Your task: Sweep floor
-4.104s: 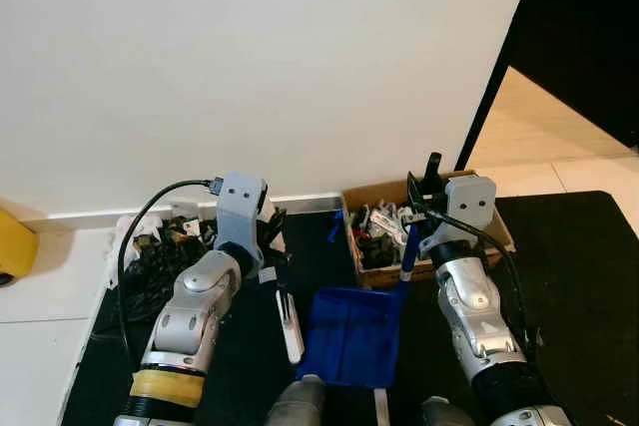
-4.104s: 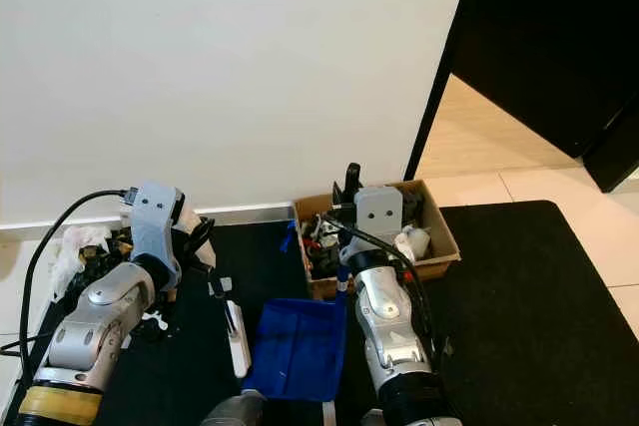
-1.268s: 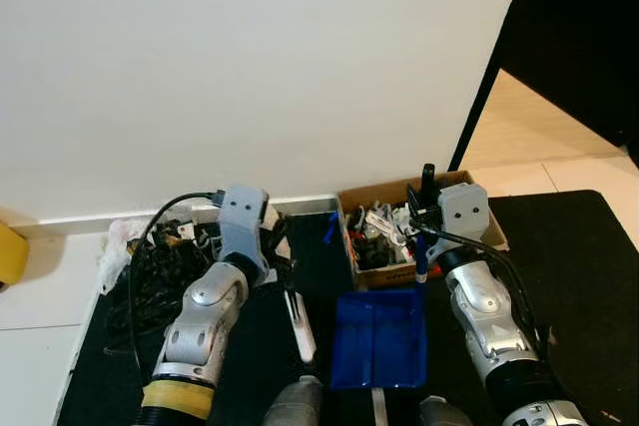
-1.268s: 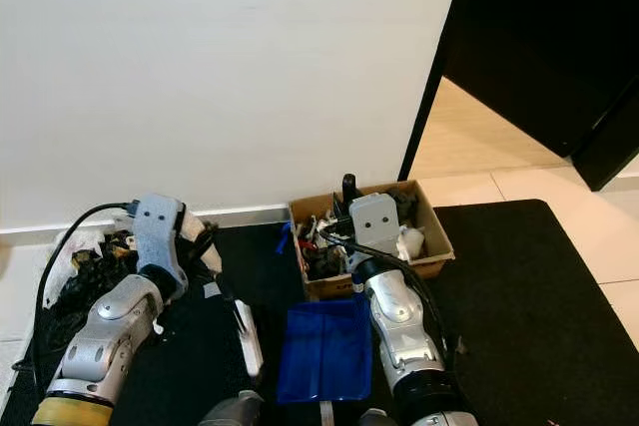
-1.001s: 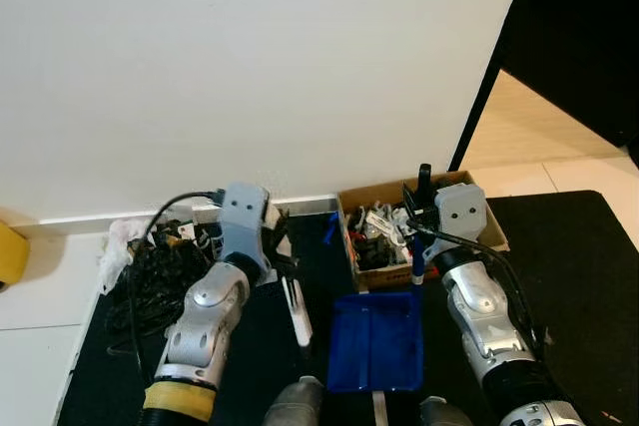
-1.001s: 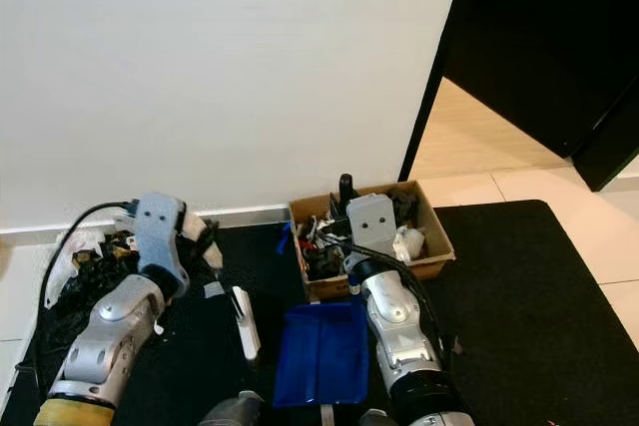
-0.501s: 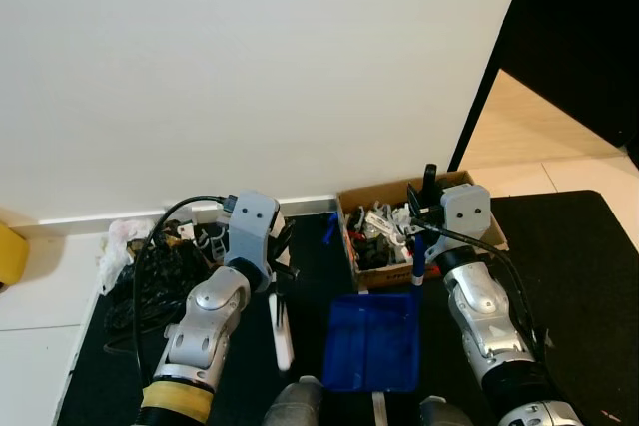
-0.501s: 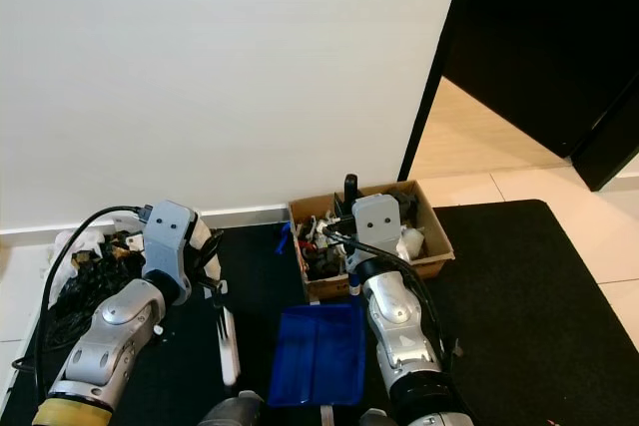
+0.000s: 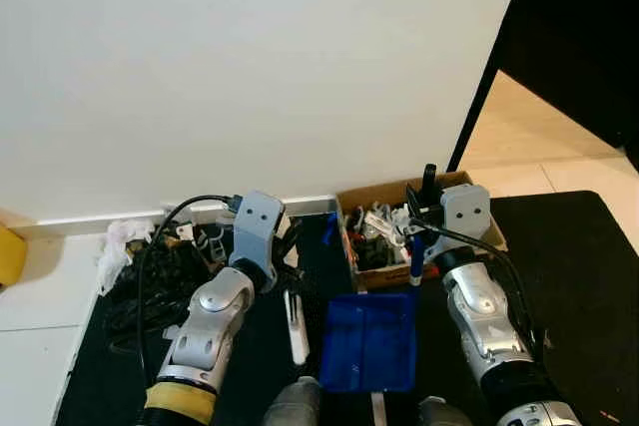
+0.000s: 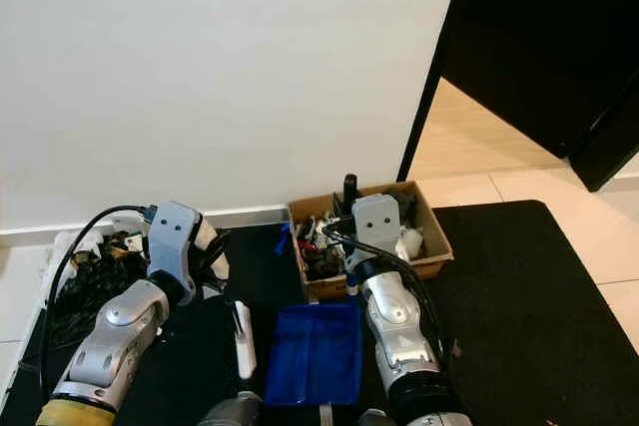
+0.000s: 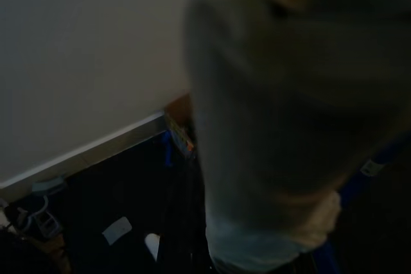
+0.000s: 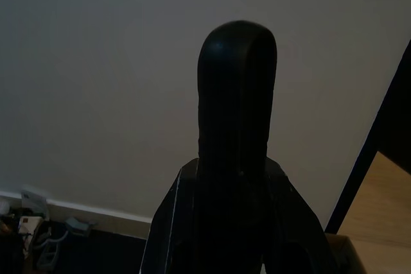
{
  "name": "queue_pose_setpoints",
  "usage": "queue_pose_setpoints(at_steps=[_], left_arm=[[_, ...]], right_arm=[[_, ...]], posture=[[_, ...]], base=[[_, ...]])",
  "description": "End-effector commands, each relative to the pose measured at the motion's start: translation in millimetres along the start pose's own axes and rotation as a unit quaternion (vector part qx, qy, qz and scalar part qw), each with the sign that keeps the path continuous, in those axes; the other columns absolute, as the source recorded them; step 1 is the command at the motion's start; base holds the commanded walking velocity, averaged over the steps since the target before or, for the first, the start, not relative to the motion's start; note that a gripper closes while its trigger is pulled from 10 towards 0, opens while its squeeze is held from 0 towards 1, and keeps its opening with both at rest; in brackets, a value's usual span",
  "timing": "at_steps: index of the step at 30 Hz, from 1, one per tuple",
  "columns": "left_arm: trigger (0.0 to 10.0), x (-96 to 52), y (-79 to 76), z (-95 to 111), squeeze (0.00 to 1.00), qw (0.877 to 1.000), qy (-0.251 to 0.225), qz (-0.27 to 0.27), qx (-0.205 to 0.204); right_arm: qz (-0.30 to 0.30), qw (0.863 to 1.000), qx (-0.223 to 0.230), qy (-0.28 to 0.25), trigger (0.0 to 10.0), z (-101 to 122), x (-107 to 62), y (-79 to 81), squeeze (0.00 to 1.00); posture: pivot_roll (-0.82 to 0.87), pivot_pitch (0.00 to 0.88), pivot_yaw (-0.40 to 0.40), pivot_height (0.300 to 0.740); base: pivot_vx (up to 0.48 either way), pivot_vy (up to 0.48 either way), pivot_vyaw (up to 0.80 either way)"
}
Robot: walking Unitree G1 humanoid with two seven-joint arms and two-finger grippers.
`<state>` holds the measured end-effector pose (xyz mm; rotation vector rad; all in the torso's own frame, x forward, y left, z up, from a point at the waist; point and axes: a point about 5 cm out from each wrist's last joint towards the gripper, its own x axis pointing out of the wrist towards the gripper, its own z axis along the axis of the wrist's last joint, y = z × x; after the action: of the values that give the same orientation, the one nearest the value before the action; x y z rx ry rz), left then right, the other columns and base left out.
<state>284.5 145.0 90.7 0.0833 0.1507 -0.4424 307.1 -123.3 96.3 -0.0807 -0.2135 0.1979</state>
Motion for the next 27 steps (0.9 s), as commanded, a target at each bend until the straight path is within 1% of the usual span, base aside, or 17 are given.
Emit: queue_pose_setpoints(at_steps=[1,6,10,11,12,13,14,16,21,23,27], left_arm=[[10.0,-0.9,-4.6,-3,0.00,1.000,0.005,-0.003,-0.002],[10.0,-0.8,0.2,-6,0.00,1.000,0.007,0.010,-0.018],[10.0,-4.3,14.7,-15,0.00,0.999,0.014,0.042,-0.019],[10.0,-6.2,16.6,-18,0.00,0.999,0.016,0.045,-0.010],[10.0,-6.2,16.6,-18,0.00,0.999,0.016,0.045,-0.010],[10.0,-9.2,18.2,-21,0.00,0.999,0.020,0.044,0.004],[10.0,-10.4,18.5,-22,0.00,0.999,0.021,0.043,0.008],[10.0,-12.3,18.2,-23,0.00,0.999,0.023,0.042,0.005],[10.0,-11.0,15.5,-22,0.00,0.999,0.023,0.038,0.001],[10.0,-7.8,11.7,-22,0.00,0.999,0.022,0.032,0.002],[10.0,-6.3,10.6,-23,0.00,0.999,0.021,0.031,0.003]], right_arm=[[0.006,1.000,0.000,-0.008,10.0,1,-0.1,5.4,0.00],[0.007,1.000,0.002,-0.006,10.0,0,-0.4,6.5,0.00],[0.003,1.000,-0.011,0.019,10.0,-12,-7.2,1.5,0.00],[-0.003,0.999,-0.019,0.027,10.0,-16,-9.9,-2.4,0.00],[-0.003,0.999,-0.019,0.027,10.0,-16,-9.9,-2.4,0.00],[-0.013,0.999,-0.028,0.035,10.0,-20,-13.4,-9.5,0.00],[-0.017,0.999,-0.031,0.037,10.0,-21,-14.5,-12.4,0.00],[-0.029,0.998,-0.033,0.033,10.0,-18,-14.2,-21.9,0.00],[-0.034,0.998,-0.036,0.025,10.0,-14,-11.1,-26.0,0.00],[-0.040,0.998,-0.036,0.018,10.0,-11,-7.2,-28.3,0.00],[-0.042,0.998,-0.036,0.014,10.0,-10,-5.1,-28.3,0.00]], posture=[[0.17,0.066,0.046,0.740],[0.17,0.061,0.045,0.740],[0.17,0.058,0.043,0.740],[0.17,0.057,0.040,0.740],[0.17,0.057,0.040,0.740],[0.17,0.057,0.040,0.740],[0.17,0.057,0.040,0.740],[0.16,0.061,0.040,0.740],[0.16,0.061,0.040,0.740],[0.16,0.063,0.040,0.740],[0.16,0.065,0.040,0.740]], base=[[0.000,0.000,0.00],[0.000,0.000,0.00],[0.000,0.000,0.00],[0.000,0.000,0.00],[0.000,0.000,0.00],[0.000,0.000,0.00],[0.000,0.000,0.00],[0.000,0.000,0.00],[0.000,0.000,0.00],[0.000,0.000,0.00],[0.000,0.000,0.00]])
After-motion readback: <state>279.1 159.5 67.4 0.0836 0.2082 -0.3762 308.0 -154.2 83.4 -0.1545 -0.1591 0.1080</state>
